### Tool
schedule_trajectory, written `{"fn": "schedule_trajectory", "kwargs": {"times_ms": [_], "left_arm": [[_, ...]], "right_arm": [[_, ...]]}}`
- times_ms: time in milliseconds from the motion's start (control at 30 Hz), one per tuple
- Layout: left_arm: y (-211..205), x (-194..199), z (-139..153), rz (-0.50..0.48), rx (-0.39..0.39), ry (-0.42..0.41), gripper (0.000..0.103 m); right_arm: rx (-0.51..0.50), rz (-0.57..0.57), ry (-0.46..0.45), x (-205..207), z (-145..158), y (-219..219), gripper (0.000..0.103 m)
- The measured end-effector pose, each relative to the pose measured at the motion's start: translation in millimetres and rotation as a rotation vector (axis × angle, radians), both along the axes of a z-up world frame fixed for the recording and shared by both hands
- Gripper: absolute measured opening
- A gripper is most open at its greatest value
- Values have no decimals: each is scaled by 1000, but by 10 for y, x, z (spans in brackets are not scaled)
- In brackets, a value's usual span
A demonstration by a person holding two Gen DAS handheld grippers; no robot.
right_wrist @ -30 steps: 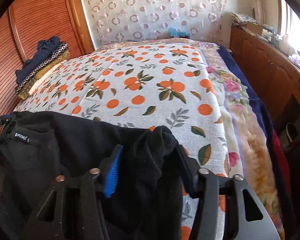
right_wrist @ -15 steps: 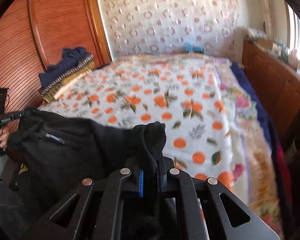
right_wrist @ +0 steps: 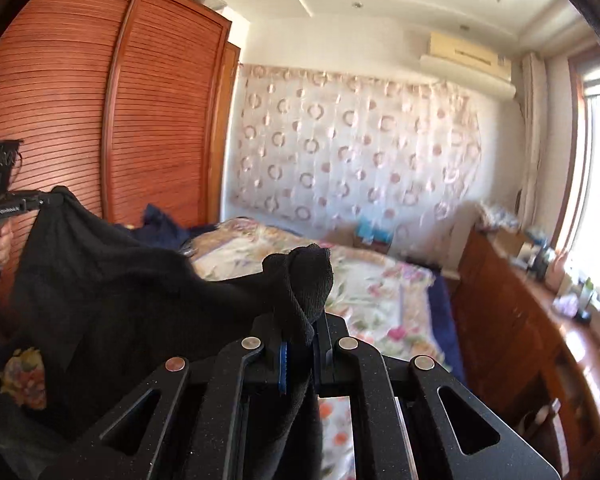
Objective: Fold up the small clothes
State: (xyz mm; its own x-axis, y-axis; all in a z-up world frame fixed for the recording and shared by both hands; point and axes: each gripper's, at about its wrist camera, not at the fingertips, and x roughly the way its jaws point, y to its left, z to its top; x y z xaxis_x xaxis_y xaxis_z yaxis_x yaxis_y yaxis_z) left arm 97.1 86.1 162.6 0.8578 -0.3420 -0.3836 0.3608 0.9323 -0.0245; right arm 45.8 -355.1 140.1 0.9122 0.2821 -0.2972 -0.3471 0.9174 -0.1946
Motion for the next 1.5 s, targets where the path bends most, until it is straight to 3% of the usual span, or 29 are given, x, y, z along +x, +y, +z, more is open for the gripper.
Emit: {"fn": "schedule_trajectory", "kwargs": {"times_ms": [100, 233, 267, 300, 367, 400, 467, 500, 600, 667, 700, 867, 1200, 1500], "left_arm": [[-46, 700, -261, 44, 38, 81, 10], [-146, 1566, -1015, 94, 135, 208, 11], [-170, 1734, -1258, 91, 147, 256, 11], [-195, 1865, -1477, 98, 157, 311, 12], [-197, 1931, -1732, 89, 147, 364, 16], [-203, 1922, -1793, 90, 153, 364, 18], [-224, 1855, -1823, 92, 189, 340, 41], [-217, 1827, -1795, 93, 195, 332, 45], [-185, 1675, -1674, 68, 172, 314, 50], [-149, 1559, -1628, 56, 169, 294, 71], [-146, 1490, -1620, 49, 167, 289, 73], [-98, 1184, -1762, 42, 136, 319, 74], [87, 665, -2049, 100, 91, 351, 74], [272, 519, -2436, 153, 73, 425, 74]], "right_arm": [[-49, -55, 41, 631, -72, 61, 8], [-104, -147, 194, 1699, -649, 192, 8], [-99, -167, 253, 1972, -880, 194, 11], [-90, -184, 312, 2183, -1086, 198, 19], [-98, -255, 412, 2507, -1544, 199, 31], [-96, -272, 431, 2566, -1693, 199, 31], [-77, -277, 457, 2587, -1927, 199, 37], [-78, -266, 467, 2582, -1983, 217, 43], [-89, -228, 469, 2694, -2009, 240, 43], [-77, -191, 469, 2597, -1957, 205, 43], [-76, -175, 465, 2533, -1964, 100, 44], [-42, -129, 450, 2154, -1827, -51, 44], [38, -141, 454, 1687, -2003, -280, 43], [85, -213, 536, 1551, -2492, -404, 44]]}}
